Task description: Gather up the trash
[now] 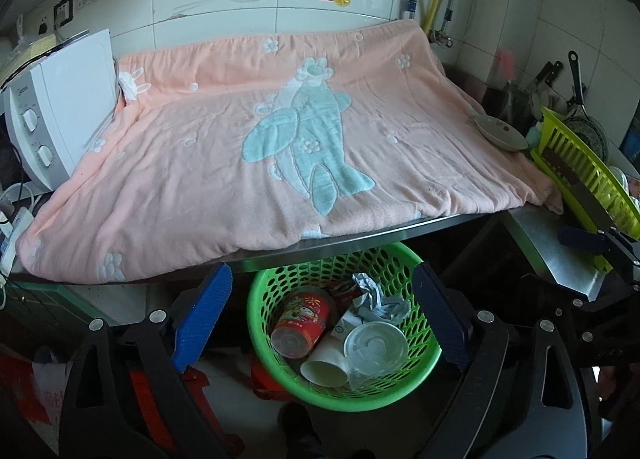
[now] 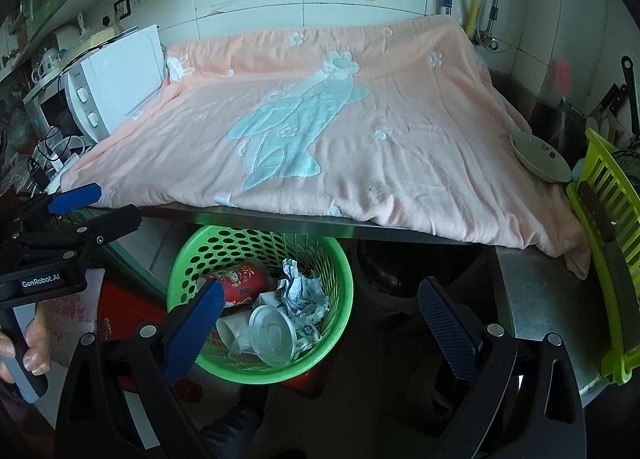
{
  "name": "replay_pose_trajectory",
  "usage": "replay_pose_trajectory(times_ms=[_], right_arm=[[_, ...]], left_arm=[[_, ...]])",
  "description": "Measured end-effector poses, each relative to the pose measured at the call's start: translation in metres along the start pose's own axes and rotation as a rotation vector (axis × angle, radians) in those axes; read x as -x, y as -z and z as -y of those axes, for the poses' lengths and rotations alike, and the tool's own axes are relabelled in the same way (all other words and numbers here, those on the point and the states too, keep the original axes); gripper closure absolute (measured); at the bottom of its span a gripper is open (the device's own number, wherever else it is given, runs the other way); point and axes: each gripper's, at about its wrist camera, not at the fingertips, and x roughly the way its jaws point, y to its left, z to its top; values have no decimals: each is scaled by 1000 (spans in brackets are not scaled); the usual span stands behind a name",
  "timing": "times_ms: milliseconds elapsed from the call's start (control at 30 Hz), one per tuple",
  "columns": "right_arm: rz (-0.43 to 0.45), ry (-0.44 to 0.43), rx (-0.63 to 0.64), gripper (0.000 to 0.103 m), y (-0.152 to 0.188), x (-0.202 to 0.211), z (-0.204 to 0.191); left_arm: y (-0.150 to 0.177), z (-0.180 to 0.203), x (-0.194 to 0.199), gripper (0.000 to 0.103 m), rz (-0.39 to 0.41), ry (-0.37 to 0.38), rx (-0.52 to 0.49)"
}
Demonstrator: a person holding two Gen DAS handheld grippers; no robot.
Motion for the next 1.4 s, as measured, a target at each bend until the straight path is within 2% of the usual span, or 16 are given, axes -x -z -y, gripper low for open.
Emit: replay_pose_trajectory(times_ms=[100, 300, 433, 700, 1000, 1400], right_arm=[[14, -11, -2, 9, 0, 7, -2], [46, -12, 13, 9, 0, 22, -10], [68, -14, 24, 9, 0, 31, -15], [100, -20, 43, 9, 1, 47, -24], [122, -30, 51, 8, 4, 58, -31], [139, -27, 50, 8, 5, 67, -30]], left_arm=[[0, -8, 14, 7, 25, -26, 19], [6, -19, 37, 6, 52, -73, 37], [10, -21, 54, 5, 81, -122, 17], [16, -16, 87, 5, 147, -168, -34], [20, -15, 102, 5, 168, -158, -21], [23, -19, 100, 5, 154, -146, 14]])
